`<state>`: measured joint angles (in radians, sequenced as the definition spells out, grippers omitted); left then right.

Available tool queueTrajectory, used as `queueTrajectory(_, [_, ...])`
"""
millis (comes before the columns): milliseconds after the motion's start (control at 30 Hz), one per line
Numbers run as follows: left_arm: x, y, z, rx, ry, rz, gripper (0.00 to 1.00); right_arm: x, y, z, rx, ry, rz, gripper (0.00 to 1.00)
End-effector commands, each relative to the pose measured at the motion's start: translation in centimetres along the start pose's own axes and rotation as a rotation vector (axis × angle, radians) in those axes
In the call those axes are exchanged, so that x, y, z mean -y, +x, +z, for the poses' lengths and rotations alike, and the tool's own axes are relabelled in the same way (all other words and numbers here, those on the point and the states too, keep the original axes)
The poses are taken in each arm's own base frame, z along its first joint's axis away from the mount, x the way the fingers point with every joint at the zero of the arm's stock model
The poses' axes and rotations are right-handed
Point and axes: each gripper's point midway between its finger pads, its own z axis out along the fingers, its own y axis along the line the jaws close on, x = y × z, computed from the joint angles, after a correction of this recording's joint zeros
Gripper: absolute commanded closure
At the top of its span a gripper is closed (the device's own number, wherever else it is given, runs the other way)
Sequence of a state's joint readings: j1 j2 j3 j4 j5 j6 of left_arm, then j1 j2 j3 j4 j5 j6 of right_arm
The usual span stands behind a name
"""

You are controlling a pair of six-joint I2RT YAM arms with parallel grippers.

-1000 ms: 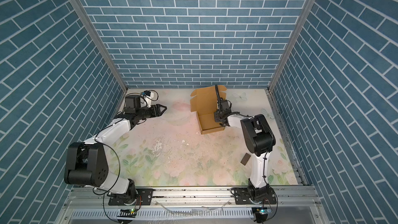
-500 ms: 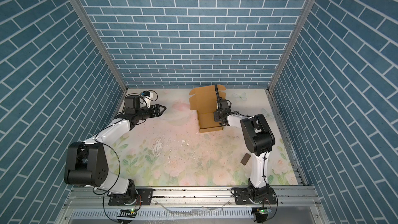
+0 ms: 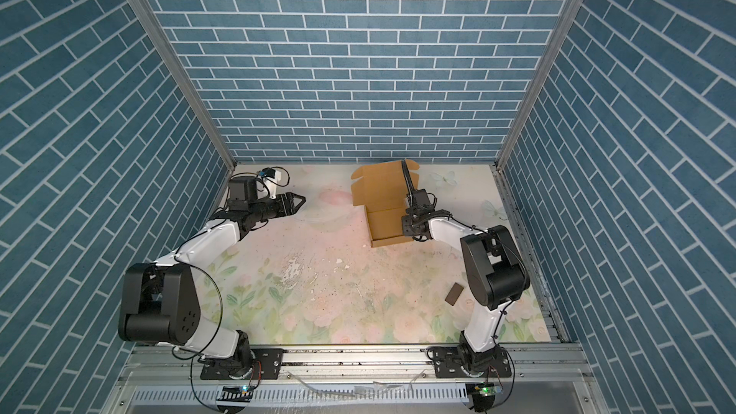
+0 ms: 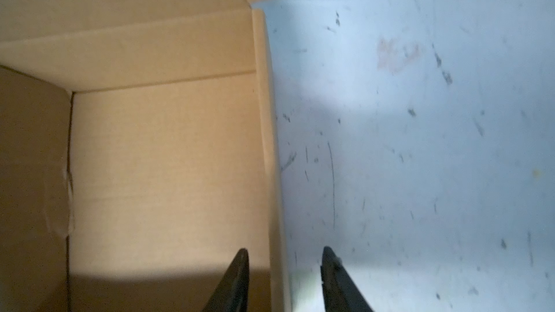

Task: Assemble paper box
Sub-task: Fold the bottom flaps of a flat cardboard box at the center of the table.

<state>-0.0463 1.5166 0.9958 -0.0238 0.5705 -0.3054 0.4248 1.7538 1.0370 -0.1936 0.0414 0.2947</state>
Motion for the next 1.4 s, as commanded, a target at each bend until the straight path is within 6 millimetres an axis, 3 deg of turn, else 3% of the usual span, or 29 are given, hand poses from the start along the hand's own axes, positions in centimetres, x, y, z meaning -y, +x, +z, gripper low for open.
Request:
queueTrajectory(0, [-0.7, 0.3, 0.3, -0.001, -0.003, -0.013, 0.33, -0.2, 2.5, -0.7, -0.078, -0.022, 0.063, 0.59])
queueTrajectory(300, [-1.0, 0.5, 0.4, -0.008, -0.016, -0.027, 0.33, -0.5, 1.9, 0.1, -0.141, -0.014, 0.038, 0.64])
queueTrajectory(800, [-1.1, 0.4, 0.6, -0.009, -0.003, -0.034, 0.34, 0.1, 3.1, 1.4, -0.219, 0.032, 0.036, 1.00])
queueTrajectory(1133, [1.2, -0.6, 0.2, -0.021, 0.096, 0.044, 0.32, -0.5, 2.1, 0.8, -0.182, 0.016, 0.080, 1.00])
queueTrajectory(1167, [1.7, -0.7, 0.0, -0.021, 0.118, 0.055, 0.31, -0.7, 1.9, 0.6, -0.177, 0.013, 0.080, 0.98])
queueTrajectory(1300, [2.0, -0.6, 0.2, -0.020, 0.145, 0.086, 0.27, -0.6, 1.3, -0.4, -0.130, 0.029, 0.077, 0.77])
queueTrajectory(1367, [2.4, -1.0, -0.1, -0.029, 0.144, 0.099, 0.28, -0.4, 1.1, -1.4, -0.118, 0.035, 0.076, 0.73])
